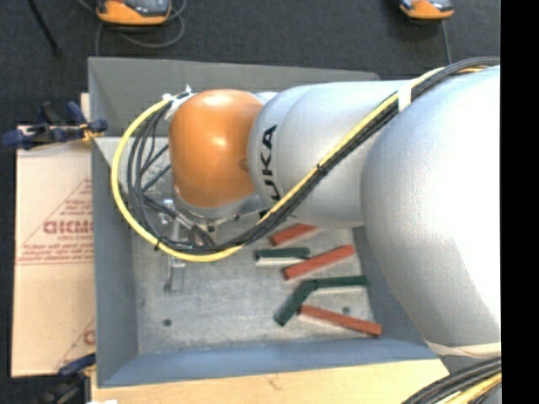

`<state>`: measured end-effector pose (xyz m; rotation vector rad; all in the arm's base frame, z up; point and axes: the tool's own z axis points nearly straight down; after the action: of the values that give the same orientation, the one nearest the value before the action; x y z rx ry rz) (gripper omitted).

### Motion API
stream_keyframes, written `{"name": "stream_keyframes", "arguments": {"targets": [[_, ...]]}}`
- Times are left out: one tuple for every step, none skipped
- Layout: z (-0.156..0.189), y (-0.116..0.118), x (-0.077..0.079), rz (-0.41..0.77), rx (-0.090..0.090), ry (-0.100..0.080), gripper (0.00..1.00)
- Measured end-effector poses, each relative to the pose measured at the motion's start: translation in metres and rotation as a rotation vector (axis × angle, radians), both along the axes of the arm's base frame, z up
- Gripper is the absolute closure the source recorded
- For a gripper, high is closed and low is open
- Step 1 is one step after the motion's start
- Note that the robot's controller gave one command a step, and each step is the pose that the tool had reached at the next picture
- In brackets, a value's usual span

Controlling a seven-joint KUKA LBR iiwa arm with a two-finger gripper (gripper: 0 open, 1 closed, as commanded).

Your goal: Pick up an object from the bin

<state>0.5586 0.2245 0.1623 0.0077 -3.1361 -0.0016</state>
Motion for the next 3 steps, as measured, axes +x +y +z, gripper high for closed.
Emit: {"name": "stream_keyframes", "arguments": {"targets": [[-0.094, -0.066, 0.073, 0.226, -0.002, -0.009, 0.00], [-0.060, -0.082, 0.017, 0.279, 0.000, -0.007, 0.00], [-0.061, -0.109, 0.045, 0.263, -0.001, -0.012, 0.00]]}}
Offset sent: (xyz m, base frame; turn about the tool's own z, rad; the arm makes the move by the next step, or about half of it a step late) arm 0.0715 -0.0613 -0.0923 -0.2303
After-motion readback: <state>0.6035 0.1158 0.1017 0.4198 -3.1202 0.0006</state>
